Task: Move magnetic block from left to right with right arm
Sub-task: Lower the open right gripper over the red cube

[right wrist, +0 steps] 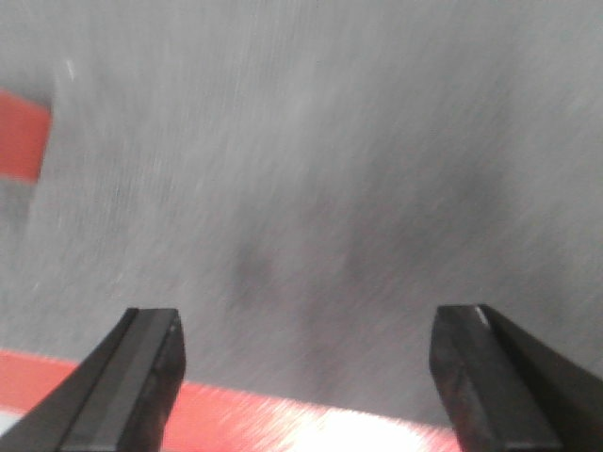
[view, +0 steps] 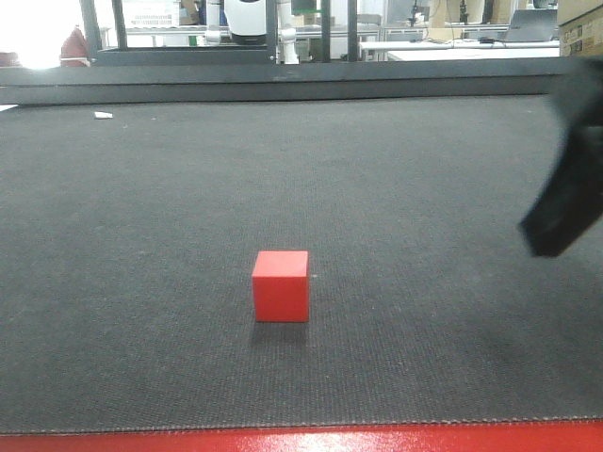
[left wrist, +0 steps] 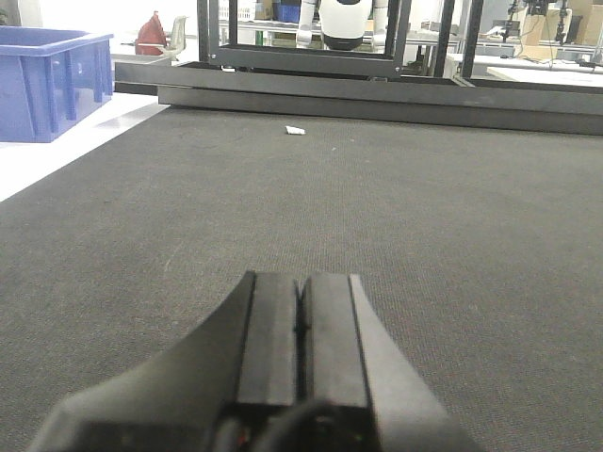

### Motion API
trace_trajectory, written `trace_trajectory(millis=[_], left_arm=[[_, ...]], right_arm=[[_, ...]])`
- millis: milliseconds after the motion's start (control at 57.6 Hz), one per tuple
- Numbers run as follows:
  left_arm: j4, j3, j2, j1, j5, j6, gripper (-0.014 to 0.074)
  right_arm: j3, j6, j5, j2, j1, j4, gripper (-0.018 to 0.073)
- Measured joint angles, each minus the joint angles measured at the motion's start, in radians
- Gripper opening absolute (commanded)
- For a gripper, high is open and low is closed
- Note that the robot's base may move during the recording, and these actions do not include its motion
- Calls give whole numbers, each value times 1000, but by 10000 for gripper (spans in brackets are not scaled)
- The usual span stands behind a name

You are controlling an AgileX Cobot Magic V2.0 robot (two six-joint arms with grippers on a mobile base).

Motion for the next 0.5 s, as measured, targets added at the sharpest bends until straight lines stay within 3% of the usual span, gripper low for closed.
trace_trajectory(millis=[226,504], left_arm=[[0,0,0,0,0,0,-126],[0,0,0,0,0,0,-126]], right_arm=[[-218,84,217,220,68,0,634],[-433,139,335,375,123,0,634]])
